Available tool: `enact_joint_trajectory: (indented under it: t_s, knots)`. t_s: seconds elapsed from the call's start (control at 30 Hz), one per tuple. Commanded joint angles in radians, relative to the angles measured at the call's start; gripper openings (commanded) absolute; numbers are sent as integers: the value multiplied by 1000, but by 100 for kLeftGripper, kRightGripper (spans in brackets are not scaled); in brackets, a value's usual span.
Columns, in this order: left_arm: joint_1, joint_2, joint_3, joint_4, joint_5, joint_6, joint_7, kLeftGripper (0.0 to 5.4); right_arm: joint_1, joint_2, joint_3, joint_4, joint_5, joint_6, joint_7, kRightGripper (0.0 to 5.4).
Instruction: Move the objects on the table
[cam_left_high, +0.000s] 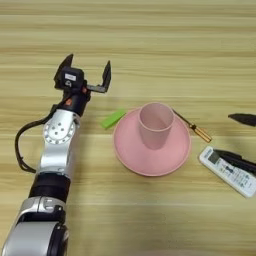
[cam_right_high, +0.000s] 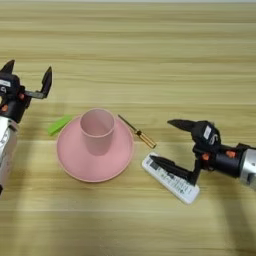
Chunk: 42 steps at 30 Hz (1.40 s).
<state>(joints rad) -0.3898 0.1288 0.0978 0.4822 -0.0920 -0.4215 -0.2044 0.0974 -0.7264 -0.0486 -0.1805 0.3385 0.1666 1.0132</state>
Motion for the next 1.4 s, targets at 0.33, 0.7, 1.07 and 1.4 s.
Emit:
enact_joint_trajectory:
  t_s: [0.33,0.7,1.07,1.4]
  knots:
    - [-33,-6,16,28,-30,-26,-11,538,8,-22,84,121,-149,-2,-25,540]
    - [-32,-4,20,23,-39,-25,-13,538,23,-18,117,156,-202,-23,-43,540]
    - [-35,-1,26,27,-42,-26,-16,540,21,-14,155,188,-253,-15,-65,435]
    - [-37,-3,30,29,-44,-25,-21,540,28,-17,161,197,-257,-47,-61,339]
